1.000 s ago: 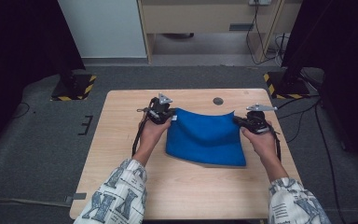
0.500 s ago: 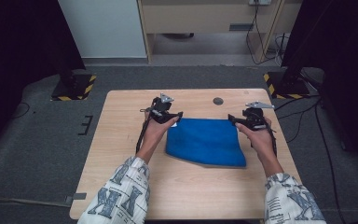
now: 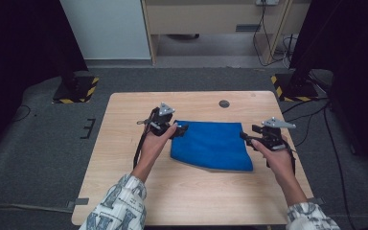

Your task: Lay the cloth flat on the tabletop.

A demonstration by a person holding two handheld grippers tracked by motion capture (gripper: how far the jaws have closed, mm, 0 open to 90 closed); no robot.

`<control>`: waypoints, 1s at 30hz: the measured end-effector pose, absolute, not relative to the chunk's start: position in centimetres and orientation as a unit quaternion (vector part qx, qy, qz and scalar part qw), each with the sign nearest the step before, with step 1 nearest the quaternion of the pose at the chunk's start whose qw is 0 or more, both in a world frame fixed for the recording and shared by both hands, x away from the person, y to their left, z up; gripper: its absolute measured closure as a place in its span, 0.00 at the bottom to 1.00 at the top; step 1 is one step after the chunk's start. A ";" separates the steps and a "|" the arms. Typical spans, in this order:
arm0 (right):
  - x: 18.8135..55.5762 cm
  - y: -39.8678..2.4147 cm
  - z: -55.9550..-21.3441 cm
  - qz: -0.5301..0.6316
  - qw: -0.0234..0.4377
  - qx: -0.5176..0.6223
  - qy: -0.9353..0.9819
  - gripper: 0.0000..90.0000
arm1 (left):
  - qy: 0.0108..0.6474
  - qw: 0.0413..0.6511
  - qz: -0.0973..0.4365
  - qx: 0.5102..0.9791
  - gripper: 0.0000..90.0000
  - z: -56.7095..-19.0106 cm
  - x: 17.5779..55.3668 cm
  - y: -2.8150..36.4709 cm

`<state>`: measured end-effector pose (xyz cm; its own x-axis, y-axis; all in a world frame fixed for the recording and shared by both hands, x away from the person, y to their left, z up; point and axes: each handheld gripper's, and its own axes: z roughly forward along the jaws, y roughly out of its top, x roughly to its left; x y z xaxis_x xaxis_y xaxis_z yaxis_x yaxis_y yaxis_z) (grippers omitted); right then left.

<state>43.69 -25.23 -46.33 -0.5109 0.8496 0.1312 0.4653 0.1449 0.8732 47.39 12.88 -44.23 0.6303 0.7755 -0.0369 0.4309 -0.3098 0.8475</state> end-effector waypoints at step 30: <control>35.3 -27.2 -50.7 0.416 0.171 0.441 0.777 0.59 | 0.376 0.399 0.159 0.821 0.24 -51.2 39.2 17.7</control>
<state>35.27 -27.21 -50.71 -0.5523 0.8273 0.1021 0.5433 0.2644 0.7968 39.23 17.68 -51.21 0.6661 0.7449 -0.0387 0.4909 -0.3987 0.7746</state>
